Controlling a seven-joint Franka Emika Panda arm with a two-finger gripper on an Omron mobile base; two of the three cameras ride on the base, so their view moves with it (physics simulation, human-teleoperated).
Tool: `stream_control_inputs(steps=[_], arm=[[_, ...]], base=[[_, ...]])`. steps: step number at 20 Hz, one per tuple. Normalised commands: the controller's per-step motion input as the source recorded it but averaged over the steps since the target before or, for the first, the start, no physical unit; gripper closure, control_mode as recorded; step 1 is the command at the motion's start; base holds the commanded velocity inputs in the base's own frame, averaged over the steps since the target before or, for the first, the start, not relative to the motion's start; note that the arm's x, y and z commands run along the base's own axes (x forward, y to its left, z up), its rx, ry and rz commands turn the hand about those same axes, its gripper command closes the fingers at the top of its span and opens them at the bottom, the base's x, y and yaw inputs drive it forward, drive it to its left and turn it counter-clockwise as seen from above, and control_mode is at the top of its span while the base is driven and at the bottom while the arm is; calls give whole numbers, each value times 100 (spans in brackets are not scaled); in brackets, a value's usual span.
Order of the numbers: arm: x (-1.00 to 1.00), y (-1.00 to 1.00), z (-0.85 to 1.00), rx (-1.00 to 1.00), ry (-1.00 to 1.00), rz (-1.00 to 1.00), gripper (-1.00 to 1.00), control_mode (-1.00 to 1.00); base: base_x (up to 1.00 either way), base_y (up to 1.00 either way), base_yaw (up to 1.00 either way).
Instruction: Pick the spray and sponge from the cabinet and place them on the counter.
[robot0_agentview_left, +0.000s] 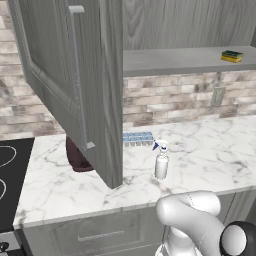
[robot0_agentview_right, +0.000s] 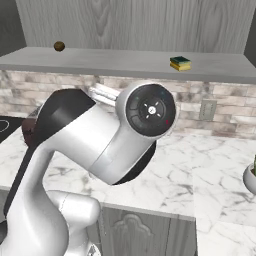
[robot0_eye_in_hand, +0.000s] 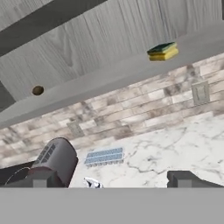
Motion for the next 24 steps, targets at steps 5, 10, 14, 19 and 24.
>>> stream_control_inputs(steps=[5, 10, 14, 19, 24], arm=[[0, 9, 32, -5, -20, 0, -100, -100], [0, 8, 24, -10, -18, -1, -100, -100], [0, 5, 18, -13, -6, -10, -100, -100], [1, 11, 11, -13, -3, -14, -100, -100], [12, 3, 14, -5, 1, -11, -100, -100]], base=[[0, 0, 0], [0, 0, 0], [0, 0, 0], [0, 0, 0], [0, 0, 0]])
